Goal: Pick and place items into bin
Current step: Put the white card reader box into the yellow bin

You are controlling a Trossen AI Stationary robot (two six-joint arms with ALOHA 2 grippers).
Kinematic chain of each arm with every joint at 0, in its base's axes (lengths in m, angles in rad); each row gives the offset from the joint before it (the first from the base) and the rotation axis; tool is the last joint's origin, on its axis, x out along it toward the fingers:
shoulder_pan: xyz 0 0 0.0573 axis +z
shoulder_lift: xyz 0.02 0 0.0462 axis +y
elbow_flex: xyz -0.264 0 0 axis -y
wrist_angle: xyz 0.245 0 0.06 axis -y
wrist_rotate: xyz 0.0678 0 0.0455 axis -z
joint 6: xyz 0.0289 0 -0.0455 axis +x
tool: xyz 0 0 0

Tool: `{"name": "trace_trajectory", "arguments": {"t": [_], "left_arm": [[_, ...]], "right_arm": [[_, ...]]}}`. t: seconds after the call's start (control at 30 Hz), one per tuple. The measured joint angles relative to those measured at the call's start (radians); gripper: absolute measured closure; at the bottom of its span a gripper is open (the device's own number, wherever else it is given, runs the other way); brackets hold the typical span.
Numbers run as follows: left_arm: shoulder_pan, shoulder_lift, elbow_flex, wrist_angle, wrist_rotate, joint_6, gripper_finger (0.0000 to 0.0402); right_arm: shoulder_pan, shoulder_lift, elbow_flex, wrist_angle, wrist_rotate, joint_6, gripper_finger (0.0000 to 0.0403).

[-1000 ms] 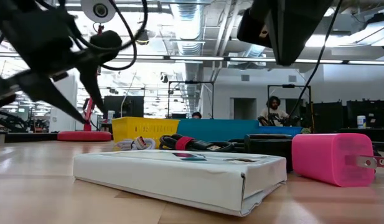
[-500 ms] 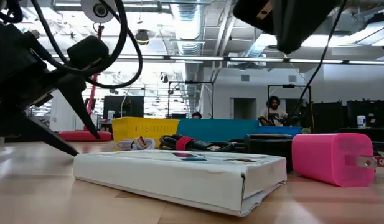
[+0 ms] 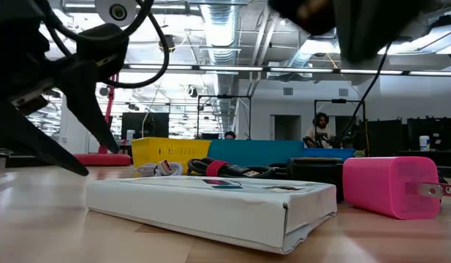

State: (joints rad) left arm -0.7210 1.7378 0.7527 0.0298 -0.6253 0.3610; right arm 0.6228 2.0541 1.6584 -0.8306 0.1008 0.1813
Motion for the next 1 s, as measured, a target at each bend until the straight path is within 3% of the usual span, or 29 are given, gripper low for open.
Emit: {"name": "trace_trajectory", "arguments": {"t": [0.17, 0.57, 1.0], "left_arm": [[-0.023, 0.000, 0.001, 0.002, -0.002, -0.123, 0.0272], [-0.065, -0.001, 0.002, 0.040, -0.017, -0.140, 0.0272], [-0.064, -0.001, 0.002, 0.045, -0.017, -0.140, 0.0272]], "right_arm": [[0.010, 0.056, 0.001, 0.014, -0.009, -0.015, 0.0386], [0.026, 0.125, 0.011, 0.129, 0.005, -0.108, 0.0383], [0.031, 0.126, 0.008, 0.140, 0.065, -0.193, 0.0326]]}}
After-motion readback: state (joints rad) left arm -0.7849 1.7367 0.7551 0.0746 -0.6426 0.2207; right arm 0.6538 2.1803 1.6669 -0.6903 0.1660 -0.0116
